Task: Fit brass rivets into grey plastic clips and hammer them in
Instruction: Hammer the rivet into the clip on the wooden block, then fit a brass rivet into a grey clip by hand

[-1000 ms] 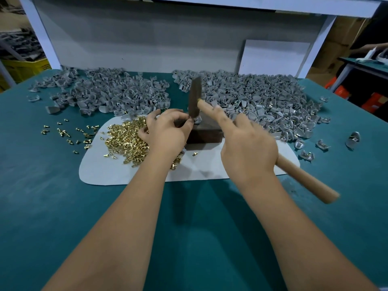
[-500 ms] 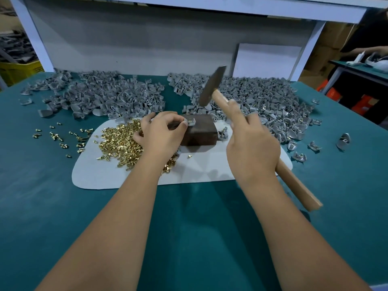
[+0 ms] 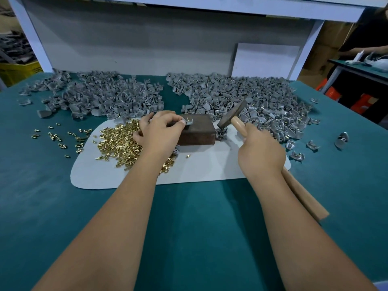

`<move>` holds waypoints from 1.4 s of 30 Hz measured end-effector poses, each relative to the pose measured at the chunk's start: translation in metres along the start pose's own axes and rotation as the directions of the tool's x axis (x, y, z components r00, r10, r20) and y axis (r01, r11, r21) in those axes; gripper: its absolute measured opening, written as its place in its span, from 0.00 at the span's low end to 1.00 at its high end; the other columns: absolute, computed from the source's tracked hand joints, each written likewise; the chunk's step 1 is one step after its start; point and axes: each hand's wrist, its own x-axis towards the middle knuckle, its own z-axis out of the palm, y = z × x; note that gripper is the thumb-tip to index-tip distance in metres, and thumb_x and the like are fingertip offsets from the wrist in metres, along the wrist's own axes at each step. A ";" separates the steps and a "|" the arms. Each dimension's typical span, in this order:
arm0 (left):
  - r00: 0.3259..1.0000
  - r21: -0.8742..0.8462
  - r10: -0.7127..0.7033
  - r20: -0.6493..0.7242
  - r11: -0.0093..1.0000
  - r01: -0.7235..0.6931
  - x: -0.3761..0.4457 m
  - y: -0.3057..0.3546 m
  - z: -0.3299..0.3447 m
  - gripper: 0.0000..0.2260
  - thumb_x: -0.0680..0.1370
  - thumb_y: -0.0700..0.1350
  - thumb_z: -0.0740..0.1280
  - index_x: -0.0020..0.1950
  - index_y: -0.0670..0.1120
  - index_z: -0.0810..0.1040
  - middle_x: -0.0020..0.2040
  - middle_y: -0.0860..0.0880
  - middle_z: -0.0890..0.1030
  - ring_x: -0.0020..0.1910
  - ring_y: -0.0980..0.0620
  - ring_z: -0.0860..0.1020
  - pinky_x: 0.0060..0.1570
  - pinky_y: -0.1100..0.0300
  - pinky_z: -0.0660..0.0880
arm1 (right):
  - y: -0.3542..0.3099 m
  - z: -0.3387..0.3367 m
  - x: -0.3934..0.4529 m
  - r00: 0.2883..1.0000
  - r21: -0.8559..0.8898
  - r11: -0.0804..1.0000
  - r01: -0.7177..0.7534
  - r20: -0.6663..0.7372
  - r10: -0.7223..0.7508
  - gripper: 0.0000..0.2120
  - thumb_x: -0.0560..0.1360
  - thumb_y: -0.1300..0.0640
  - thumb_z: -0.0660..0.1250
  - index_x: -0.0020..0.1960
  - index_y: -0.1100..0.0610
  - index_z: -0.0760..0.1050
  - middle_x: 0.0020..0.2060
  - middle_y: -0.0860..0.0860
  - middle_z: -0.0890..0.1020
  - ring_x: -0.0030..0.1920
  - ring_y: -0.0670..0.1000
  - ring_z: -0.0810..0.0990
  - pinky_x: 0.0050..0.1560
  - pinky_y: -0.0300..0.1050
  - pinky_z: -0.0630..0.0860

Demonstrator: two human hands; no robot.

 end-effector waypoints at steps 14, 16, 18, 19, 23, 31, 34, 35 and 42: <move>0.999 0.044 0.040 0.011 0.998 -0.041 -0.006 0.001 -0.003 0.08 0.76 0.56 0.68 0.37 0.63 0.76 0.57 0.67 0.73 0.71 0.52 0.56 0.64 0.48 0.49 | -0.014 -0.001 -0.004 0.988 0.013 0.992 0.122 -0.094 -0.121 0.13 0.78 0.54 0.60 0.58 0.55 0.79 0.54 0.57 0.75 0.55 0.60 0.70 0.53 0.50 0.66; 0.999 0.054 0.038 0.005 0.998 -0.038 -0.005 0.001 -0.003 0.07 0.76 0.56 0.68 0.38 0.62 0.76 0.60 0.65 0.74 0.72 0.52 0.56 0.65 0.47 0.50 | -0.032 -0.001 -0.002 0.960 0.206 0.943 0.263 -0.152 -0.235 0.12 0.78 0.54 0.61 0.57 0.54 0.79 0.51 0.55 0.76 0.53 0.57 0.72 0.53 0.50 0.68; 0.999 0.042 0.047 0.005 0.998 -0.047 -0.005 0.001 -0.005 0.07 0.76 0.55 0.69 0.38 0.62 0.77 0.59 0.64 0.74 0.72 0.51 0.56 0.68 0.46 0.52 | -0.053 0.001 0.004 0.946 0.422 0.848 0.322 -0.114 -0.302 0.10 0.78 0.55 0.62 0.54 0.53 0.80 0.47 0.52 0.77 0.50 0.54 0.74 0.51 0.47 0.71; 0.998 0.029 0.056 0.009 0.998 -0.056 -0.004 0.002 -0.005 0.08 0.76 0.54 0.69 0.37 0.62 0.76 0.57 0.64 0.73 0.72 0.50 0.56 0.69 0.45 0.52 | -0.062 0.003 0.008 0.943 0.485 0.813 0.322 -0.092 -0.319 0.09 0.78 0.55 0.62 0.52 0.53 0.81 0.46 0.52 0.77 0.49 0.53 0.74 0.49 0.46 0.71; 0.998 0.026 0.070 0.005 0.997 -0.070 -0.003 0.001 -0.005 0.07 0.75 0.53 0.70 0.38 0.62 0.76 0.53 0.65 0.72 0.72 0.49 0.57 0.70 0.43 0.54 | -0.082 0.010 0.022 0.939 0.482 0.815 0.323 -0.058 -0.339 0.09 0.78 0.52 0.62 0.47 0.53 0.79 0.44 0.51 0.80 0.47 0.53 0.75 0.44 0.46 0.71; 0.993 0.004 0.119 0.000 0.993 -0.119 0.000 0.000 -0.004 0.11 0.76 0.51 0.70 0.36 0.64 0.74 0.44 0.71 0.69 0.73 0.49 0.58 0.70 0.43 0.56 | -0.091 0.016 0.028 0.950 0.470 0.833 0.292 -0.044 -0.308 0.08 0.79 0.53 0.62 0.41 0.54 0.72 0.41 0.53 0.80 0.45 0.55 0.76 0.40 0.46 0.67; 0.991 0.058 0.134 -0.005 0.989 -0.134 -0.001 0.000 -0.003 0.06 0.77 0.52 0.68 0.40 0.61 0.75 0.50 0.66 0.74 0.72 0.49 0.59 0.70 0.43 0.54 | -0.092 0.021 0.028 0.947 0.438 0.842 0.315 -0.091 -0.307 0.08 0.78 0.54 0.62 0.41 0.54 0.70 0.43 0.53 0.80 0.47 0.55 0.75 0.40 0.44 0.61; 0.991 0.074 0.134 -0.007 0.988 -0.133 -0.001 0.000 -0.003 0.05 0.77 0.52 0.67 0.42 0.61 0.76 0.54 0.64 0.75 0.72 0.49 0.59 0.70 0.43 0.54 | -0.092 0.023 0.027 0.946 0.444 0.837 0.320 -0.107 -0.305 0.08 0.78 0.54 0.62 0.41 0.54 0.70 0.44 0.53 0.79 0.48 0.55 0.74 0.41 0.44 0.61; 0.995 0.107 0.091 -0.030 0.990 -0.087 -0.004 0.001 0.001 0.04 0.77 0.55 0.67 0.43 0.61 0.76 0.59 0.62 0.76 0.72 0.49 0.58 0.68 0.44 0.52 | -0.093 0.032 0.025 0.936 0.487 0.800 0.351 -0.192 -0.293 0.08 0.78 0.58 0.62 0.40 0.56 0.68 0.42 0.53 0.77 0.48 0.54 0.72 0.41 0.43 0.56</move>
